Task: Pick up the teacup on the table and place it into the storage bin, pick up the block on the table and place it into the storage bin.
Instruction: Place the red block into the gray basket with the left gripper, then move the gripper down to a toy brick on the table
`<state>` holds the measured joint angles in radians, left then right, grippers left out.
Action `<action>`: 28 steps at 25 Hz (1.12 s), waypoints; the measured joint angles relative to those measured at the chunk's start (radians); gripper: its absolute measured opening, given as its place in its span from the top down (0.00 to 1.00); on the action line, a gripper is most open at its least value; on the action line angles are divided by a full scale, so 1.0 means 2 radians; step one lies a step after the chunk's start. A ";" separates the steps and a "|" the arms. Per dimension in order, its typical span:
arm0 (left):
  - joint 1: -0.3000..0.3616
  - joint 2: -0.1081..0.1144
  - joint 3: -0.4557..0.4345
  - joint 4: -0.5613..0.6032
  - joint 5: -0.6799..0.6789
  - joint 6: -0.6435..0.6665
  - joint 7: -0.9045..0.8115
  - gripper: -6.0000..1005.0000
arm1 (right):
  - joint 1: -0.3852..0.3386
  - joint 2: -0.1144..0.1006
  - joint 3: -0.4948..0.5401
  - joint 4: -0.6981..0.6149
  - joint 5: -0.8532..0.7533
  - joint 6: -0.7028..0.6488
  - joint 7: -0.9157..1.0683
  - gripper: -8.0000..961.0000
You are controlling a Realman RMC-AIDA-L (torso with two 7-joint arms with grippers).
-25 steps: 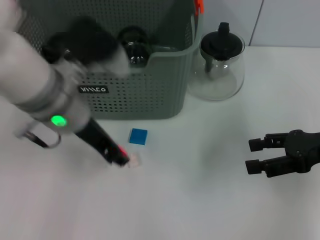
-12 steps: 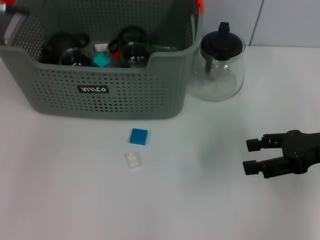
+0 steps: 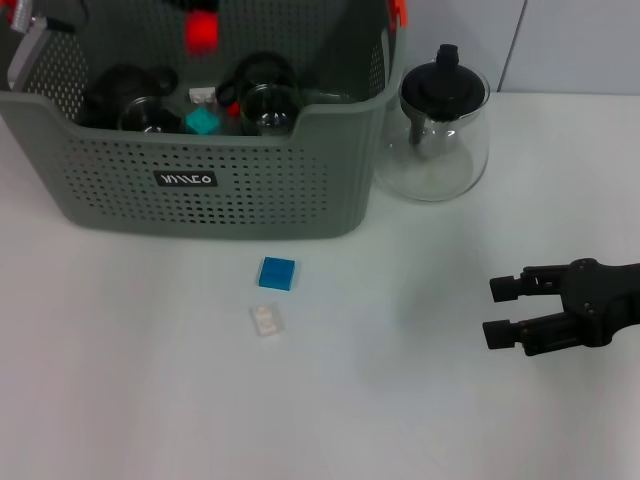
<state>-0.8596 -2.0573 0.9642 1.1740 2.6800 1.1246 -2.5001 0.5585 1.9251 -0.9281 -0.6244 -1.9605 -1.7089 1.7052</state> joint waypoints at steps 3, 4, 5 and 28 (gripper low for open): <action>-0.005 -0.005 0.010 -0.012 0.034 -0.015 -0.013 0.52 | 0.001 0.000 0.000 -0.001 0.000 0.000 0.000 0.02; -0.005 -0.006 0.010 -0.013 0.038 -0.018 -0.013 0.47 | 0.001 0.000 0.000 -0.002 0.000 0.000 -0.001 0.02; -0.005 -0.007 0.010 -0.014 0.041 -0.020 -0.013 0.43 | 0.001 0.000 0.000 -0.002 0.000 0.000 -0.001 0.02; 0.103 -0.027 -0.029 0.113 -0.288 0.426 0.244 0.23 | 0.000 -0.002 0.003 0.001 -0.001 0.000 -0.007 0.02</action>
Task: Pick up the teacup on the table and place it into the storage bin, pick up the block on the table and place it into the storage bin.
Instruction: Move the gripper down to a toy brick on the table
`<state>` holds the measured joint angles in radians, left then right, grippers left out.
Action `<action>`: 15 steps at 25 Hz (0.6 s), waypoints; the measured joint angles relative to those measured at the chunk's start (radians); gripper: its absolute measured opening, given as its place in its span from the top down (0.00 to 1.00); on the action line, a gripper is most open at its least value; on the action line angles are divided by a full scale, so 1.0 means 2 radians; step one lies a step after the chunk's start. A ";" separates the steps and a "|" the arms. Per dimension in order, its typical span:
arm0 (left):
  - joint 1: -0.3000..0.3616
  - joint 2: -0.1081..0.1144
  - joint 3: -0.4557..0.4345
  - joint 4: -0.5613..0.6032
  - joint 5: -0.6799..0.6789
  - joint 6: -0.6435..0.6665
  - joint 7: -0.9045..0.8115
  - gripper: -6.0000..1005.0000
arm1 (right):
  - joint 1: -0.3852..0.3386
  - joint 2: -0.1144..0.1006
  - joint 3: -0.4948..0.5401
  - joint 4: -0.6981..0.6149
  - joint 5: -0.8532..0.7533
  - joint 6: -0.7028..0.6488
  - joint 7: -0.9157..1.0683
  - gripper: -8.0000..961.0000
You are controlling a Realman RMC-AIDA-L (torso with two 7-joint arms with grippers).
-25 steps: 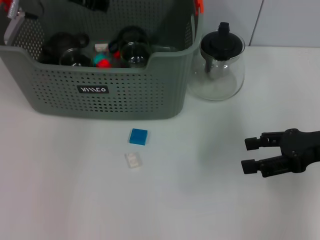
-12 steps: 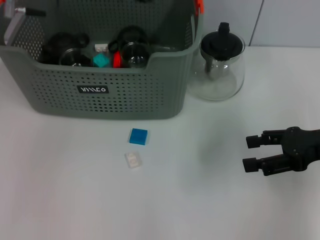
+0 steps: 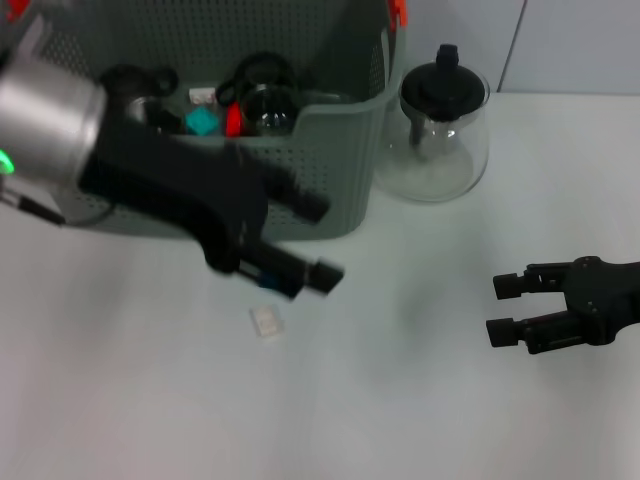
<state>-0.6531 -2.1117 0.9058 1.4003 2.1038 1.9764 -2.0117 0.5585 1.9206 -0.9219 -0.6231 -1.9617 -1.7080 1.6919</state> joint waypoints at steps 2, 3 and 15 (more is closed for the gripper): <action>0.004 -0.008 0.023 -0.006 0.051 -0.016 0.011 0.23 | 0.000 0.001 0.000 0.000 -0.003 0.000 0.000 0.02; 0.004 -0.011 0.035 -0.013 0.078 -0.030 0.012 0.23 | 0.000 0.001 0.000 0.000 -0.005 0.000 0.001 0.02; -0.008 -0.030 0.241 -0.100 0.282 -0.240 -0.087 0.25 | 0.002 0.003 0.000 0.000 -0.012 0.000 0.003 0.02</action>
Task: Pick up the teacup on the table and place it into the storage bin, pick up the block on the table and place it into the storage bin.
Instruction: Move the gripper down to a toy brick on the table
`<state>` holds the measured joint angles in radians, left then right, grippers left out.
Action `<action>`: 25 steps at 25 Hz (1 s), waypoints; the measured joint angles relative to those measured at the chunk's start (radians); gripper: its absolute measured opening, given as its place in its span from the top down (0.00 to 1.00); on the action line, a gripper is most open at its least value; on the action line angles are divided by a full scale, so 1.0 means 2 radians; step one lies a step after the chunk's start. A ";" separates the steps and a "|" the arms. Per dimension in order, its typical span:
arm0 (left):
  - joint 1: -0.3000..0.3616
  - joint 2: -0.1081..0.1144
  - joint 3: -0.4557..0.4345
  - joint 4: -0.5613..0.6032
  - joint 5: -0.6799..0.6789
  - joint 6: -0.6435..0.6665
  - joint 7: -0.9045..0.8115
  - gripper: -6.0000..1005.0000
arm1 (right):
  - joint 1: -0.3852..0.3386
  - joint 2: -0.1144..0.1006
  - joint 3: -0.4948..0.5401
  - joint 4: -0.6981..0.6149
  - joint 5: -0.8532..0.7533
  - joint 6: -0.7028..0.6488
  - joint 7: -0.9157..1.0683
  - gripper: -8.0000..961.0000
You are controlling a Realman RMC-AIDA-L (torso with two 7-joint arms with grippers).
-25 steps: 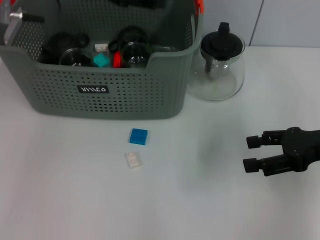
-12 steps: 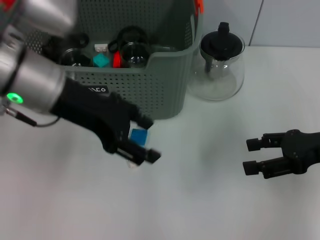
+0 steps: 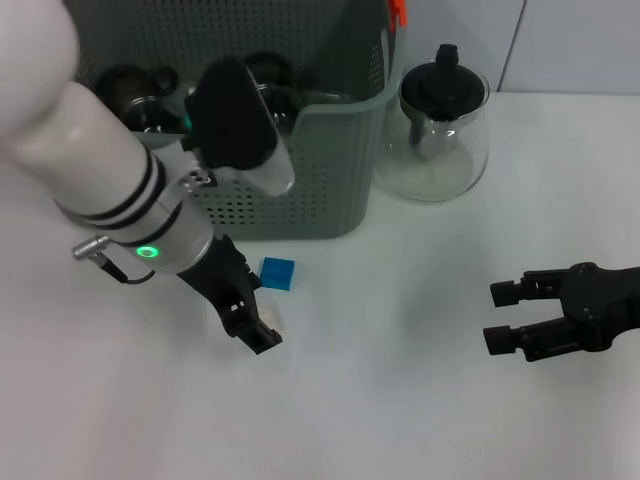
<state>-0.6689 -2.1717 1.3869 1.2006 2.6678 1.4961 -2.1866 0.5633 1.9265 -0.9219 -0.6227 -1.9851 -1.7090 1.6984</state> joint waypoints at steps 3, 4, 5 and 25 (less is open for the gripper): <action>-0.004 0.000 0.017 -0.011 0.002 -0.012 -0.015 0.26 | -0.001 0.000 0.000 0.000 0.000 0.000 0.000 0.02; -0.006 0.000 0.022 -0.015 0.003 -0.015 -0.020 0.26 | -0.002 0.001 0.000 0.000 0.000 0.000 0.000 0.02; -0.007 0.000 0.028 -0.020 0.004 -0.019 -0.026 0.26 | -0.002 0.001 0.000 0.000 0.000 0.000 -0.001 0.02; -0.031 -0.001 0.077 -0.076 0.028 -0.078 -0.071 0.29 | -0.005 0.000 0.001 0.000 0.000 0.000 -0.003 0.02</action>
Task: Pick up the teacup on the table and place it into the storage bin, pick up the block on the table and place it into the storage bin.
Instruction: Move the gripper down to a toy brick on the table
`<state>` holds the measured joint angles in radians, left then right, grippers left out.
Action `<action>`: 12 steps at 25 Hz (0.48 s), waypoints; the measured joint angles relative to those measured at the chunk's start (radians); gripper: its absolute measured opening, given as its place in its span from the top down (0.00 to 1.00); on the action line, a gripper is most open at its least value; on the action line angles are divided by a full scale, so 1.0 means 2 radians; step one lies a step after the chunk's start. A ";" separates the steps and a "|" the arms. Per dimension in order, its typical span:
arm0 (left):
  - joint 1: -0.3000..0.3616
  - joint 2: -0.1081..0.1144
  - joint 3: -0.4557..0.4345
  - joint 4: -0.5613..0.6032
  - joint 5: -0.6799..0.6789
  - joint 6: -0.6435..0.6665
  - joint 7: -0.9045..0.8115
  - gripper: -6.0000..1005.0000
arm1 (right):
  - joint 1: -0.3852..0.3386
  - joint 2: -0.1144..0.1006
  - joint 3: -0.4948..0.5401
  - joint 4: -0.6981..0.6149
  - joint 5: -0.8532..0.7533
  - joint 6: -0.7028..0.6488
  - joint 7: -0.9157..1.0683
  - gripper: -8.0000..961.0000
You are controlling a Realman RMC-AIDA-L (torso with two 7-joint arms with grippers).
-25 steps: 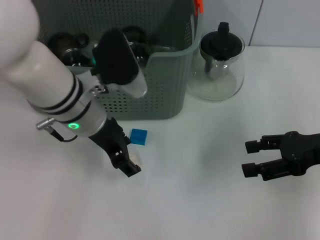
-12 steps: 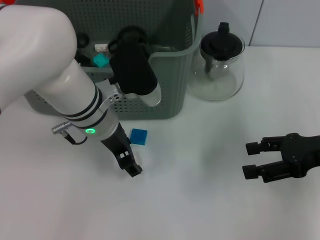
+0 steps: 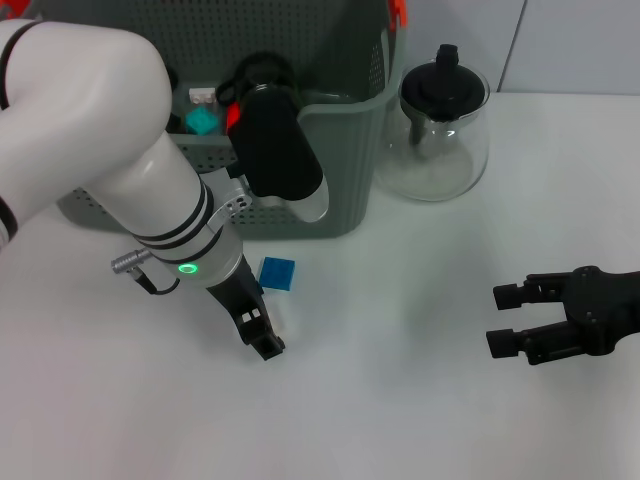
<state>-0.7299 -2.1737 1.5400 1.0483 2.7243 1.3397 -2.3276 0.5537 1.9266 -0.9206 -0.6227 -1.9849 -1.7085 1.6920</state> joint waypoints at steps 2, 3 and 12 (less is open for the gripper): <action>0.000 0.000 0.000 -0.001 0.000 0.000 0.000 0.30 | 0.000 0.000 0.000 0.000 0.000 0.000 0.000 0.02; 0.000 0.000 0.000 -0.001 0.000 0.000 0.000 0.30 | 0.000 0.000 0.000 0.000 0.000 0.000 0.000 0.02; -0.007 0.001 0.013 -0.011 0.002 0.000 -0.014 0.31 | 0.000 0.000 0.001 -0.001 0.000 0.000 0.000 0.02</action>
<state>-0.7438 -2.1725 1.5668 1.0269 2.7293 1.3392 -2.3561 0.5544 1.9267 -0.9188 -0.6237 -1.9849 -1.7089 1.6920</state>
